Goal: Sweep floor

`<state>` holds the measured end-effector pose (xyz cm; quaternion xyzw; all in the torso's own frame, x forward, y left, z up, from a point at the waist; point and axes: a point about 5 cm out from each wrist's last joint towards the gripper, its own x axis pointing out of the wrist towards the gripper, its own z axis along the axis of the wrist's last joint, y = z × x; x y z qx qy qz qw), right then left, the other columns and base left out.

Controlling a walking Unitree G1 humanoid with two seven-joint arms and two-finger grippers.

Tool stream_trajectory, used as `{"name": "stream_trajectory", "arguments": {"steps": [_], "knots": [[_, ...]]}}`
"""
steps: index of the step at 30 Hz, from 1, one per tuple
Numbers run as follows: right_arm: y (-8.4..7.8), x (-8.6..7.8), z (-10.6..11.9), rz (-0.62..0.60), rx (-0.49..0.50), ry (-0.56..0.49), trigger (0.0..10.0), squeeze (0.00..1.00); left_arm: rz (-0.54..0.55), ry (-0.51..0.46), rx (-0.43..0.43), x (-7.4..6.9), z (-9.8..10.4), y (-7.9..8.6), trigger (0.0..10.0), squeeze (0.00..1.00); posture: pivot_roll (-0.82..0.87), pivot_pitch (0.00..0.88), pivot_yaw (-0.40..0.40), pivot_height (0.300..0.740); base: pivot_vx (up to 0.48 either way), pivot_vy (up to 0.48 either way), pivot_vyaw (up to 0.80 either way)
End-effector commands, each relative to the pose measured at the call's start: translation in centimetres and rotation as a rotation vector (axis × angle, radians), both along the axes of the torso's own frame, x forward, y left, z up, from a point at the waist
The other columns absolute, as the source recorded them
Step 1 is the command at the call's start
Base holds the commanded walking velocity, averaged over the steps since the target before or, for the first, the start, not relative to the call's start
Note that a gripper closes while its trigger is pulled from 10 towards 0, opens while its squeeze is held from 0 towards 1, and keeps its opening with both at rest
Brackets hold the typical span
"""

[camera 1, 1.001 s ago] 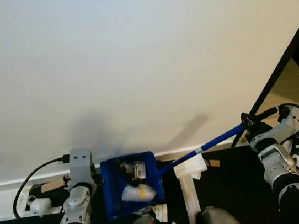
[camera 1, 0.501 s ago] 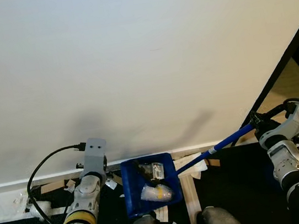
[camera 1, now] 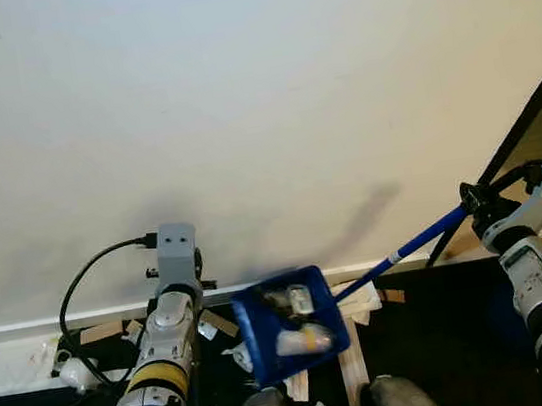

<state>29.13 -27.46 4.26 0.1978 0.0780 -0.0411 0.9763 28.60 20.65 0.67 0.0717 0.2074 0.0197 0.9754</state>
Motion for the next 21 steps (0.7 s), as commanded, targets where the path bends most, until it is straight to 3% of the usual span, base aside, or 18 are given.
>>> {"name": "stream_trajectory", "arguments": {"steps": [1,9,17,21], "knots": [[-0.22,0.59,0.97,-0.004,0.018,-0.039,10.0,0.00,0.020,-0.031,-0.059,0.42,0.46,-0.15,10.0,0.00,0.05,0.014,-0.002,0.740,0.000,0.000,0.00],[0.39,0.85,0.96,0.007,0.028,-0.025,10.0,0.00,0.022,-0.036,-0.149,0.36,0.54,-0.70,10.0,0.00,0.05,0.017,-0.012,0.740,0.000,0.000,0.00],[0.46,0.67,0.61,0.011,0.027,-0.004,10.0,0.00,0.020,-0.024,-0.170,0.06,0.22,-0.87,10.0,0.00,0.05,0.019,-0.014,0.740,0.000,0.000,0.00],[0.41,0.60,0.51,0.009,0.028,0.005,10.0,0.00,0.005,-0.026,-0.182,-0.02,0.20,-1.09,10.0,0.00,0.05,0.020,-0.013,0.740,-0.448,0.000,0.00]]}}
